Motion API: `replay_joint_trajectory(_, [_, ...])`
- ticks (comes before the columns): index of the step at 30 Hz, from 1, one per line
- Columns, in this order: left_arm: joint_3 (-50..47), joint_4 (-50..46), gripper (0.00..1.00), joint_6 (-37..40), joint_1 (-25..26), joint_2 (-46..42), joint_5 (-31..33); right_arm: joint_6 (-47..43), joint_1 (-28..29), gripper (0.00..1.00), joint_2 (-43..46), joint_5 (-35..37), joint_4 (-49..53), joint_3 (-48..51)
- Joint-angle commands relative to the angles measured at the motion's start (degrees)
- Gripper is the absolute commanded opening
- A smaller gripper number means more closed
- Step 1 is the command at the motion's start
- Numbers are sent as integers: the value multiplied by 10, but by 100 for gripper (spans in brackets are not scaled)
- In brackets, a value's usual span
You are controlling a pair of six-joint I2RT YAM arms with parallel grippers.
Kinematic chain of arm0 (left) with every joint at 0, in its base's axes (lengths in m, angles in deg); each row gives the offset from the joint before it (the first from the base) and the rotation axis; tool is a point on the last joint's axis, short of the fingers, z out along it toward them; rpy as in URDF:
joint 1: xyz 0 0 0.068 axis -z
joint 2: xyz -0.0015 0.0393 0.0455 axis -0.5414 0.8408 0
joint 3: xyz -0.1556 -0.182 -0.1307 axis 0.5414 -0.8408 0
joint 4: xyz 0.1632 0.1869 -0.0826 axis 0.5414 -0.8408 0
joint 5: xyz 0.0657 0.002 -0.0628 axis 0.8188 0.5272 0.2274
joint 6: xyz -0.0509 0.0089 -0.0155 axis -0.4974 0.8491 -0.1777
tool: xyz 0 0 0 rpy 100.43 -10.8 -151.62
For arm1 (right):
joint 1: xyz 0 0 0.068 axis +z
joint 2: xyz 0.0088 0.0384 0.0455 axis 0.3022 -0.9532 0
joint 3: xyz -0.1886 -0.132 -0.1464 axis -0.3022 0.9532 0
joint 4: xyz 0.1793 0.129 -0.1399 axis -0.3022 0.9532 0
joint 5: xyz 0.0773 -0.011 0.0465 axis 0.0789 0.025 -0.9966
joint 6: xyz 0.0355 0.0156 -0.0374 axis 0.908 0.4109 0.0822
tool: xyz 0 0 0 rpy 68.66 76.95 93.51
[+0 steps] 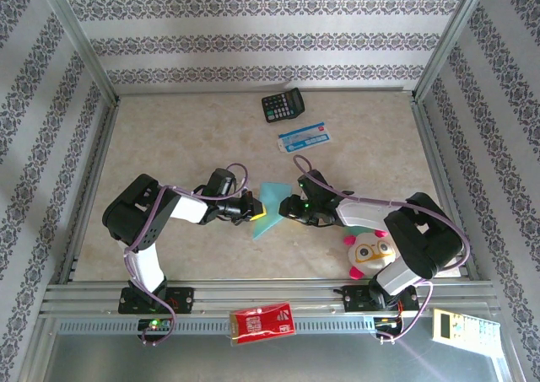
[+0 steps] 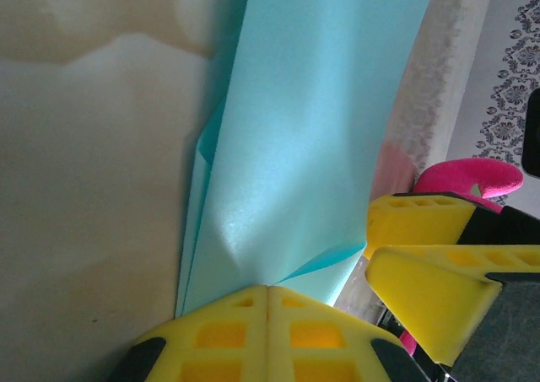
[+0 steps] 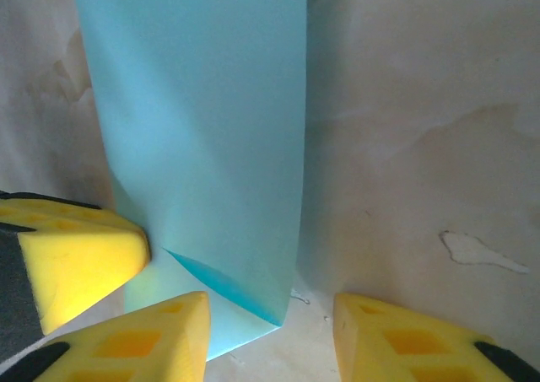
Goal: Fold a paper plane with a square sheet of paper (pick it up from the middle)
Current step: Perform the fifth fold on the wing at the bottom-center of the table.
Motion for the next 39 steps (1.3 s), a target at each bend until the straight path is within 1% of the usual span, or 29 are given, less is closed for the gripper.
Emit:
replay_joint_trajectory(1, [-19,-14,0,-2,-9,13,6,17,5,37,-19,-17,-50,-14])
replay_joint_trajectory(5, [-18,-19,0,1,-10,9,5,20,2,26,-18,-17,-59,-17])
replay_joint_trajectory(18, [-3,-51,0,20,-10,-3,8,25,-3,12,-3,-8,-64,-4])
replay_joint_trajectory(19, [0,-53,1,24,-10,-6,9,29,-2,10,0,-8,-63,-4])
replay_joint_trajectory(21, [3,-47,8,27,-10,-14,6,43,1,6,7,-5,-59,-3])
replay_joint_trajectory(23, [-2,-23,16,24,-10,-31,0,65,5,3,18,3,-42,-6])
replay_joint_trajectory(25, [-9,-14,22,36,-6,-59,1,87,10,1,34,11,-32,-5])
replay_joint_trajectory(27, [-18,-40,26,79,4,-101,25,111,16,0,49,21,-21,-2])
replay_joint_trajectory(29, [-25,-78,29,129,18,-140,71,137,21,0,60,24,-17,0])
replay_joint_trajectory(32, [-50,-80,30,193,50,-199,126,164,26,0,70,23,-14,-2])
replay_joint_trajectory(36, [-59,-137,38,299,108,-270,247,186,30,0,72,15,-3,-11])
replay_joint_trajectory(39, [-69,-152,44,351,142,-295,321,198,31,0,70,8,-4,-13])
